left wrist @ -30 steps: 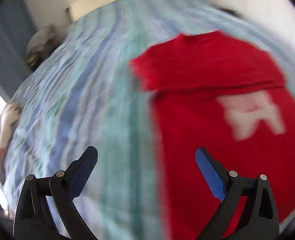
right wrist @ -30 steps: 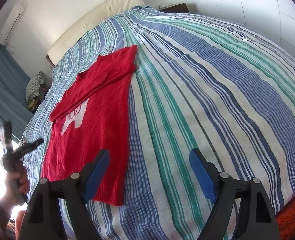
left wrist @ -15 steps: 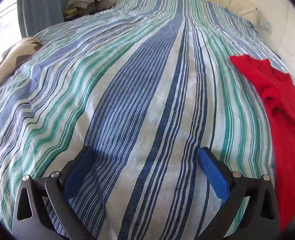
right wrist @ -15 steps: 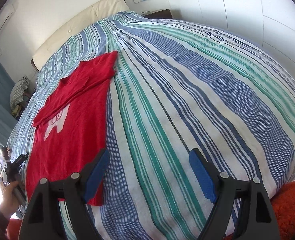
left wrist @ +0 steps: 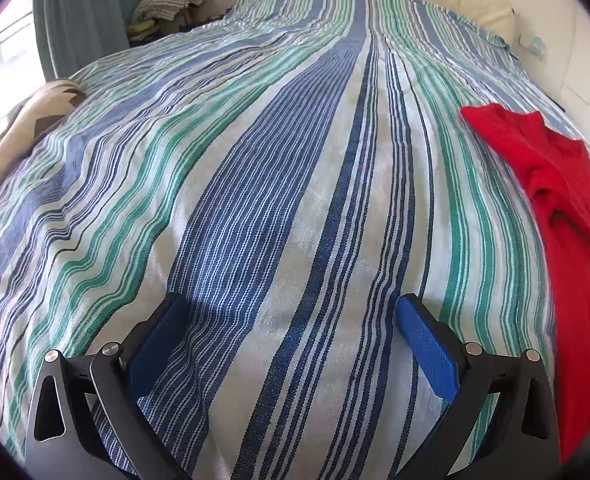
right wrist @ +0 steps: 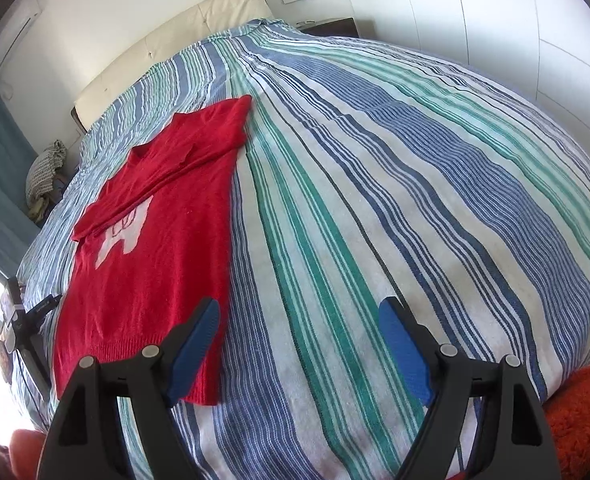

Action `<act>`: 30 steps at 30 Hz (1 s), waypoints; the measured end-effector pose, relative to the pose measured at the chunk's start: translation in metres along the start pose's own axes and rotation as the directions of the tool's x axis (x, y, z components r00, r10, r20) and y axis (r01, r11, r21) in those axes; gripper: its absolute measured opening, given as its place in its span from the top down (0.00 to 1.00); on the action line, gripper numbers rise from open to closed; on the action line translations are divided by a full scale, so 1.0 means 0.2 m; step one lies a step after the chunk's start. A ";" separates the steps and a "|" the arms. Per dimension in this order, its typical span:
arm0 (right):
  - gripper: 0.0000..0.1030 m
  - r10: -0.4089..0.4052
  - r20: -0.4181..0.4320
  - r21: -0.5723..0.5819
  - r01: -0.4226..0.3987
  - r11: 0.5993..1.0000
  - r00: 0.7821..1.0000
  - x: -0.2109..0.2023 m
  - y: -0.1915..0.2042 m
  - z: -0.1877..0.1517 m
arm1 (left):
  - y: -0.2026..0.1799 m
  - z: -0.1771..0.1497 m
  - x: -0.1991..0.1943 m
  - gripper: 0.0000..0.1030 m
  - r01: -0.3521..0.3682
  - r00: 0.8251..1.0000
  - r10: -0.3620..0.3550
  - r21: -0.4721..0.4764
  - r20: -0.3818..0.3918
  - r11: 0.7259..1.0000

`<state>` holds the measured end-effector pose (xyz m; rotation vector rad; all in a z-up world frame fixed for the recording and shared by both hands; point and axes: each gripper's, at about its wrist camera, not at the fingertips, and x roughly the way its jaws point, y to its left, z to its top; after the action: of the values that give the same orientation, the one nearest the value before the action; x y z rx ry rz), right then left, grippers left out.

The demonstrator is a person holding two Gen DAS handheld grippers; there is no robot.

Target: Fold small clothes

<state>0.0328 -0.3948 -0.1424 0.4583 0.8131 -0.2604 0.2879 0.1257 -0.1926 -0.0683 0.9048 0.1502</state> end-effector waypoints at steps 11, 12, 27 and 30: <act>0.21 0.019 0.012 0.070 -0.020 0.997 1.000 -0.04 -0.09 0.01 | 0.00 0.00 0.00 0.00 0.000 1.000 0.000 0.000 0.000 1.000; 0.21 0.020 0.011 0.074 -0.021 0.997 1.000 -0.03 -0.09 0.01 | 0.00 0.00 0.00 0.00 0.000 1.000 0.000 0.000 0.000 1.000; 0.21 0.013 0.022 0.030 -0.014 0.999 1.000 -0.06 -0.05 0.00 | 0.00 0.00 0.00 0.00 0.001 1.000 -0.001 0.000 -0.001 1.000; 0.21 0.020 0.025 0.017 -0.021 1.000 0.999 -0.06 -0.03 0.00 | 0.00 0.00 0.00 0.00 0.001 1.000 -0.001 0.000 -0.001 1.000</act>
<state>0.0218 -0.3998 -0.1349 0.4786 0.7821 -0.2541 0.2887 0.1264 -0.1926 -0.0692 0.9061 0.1494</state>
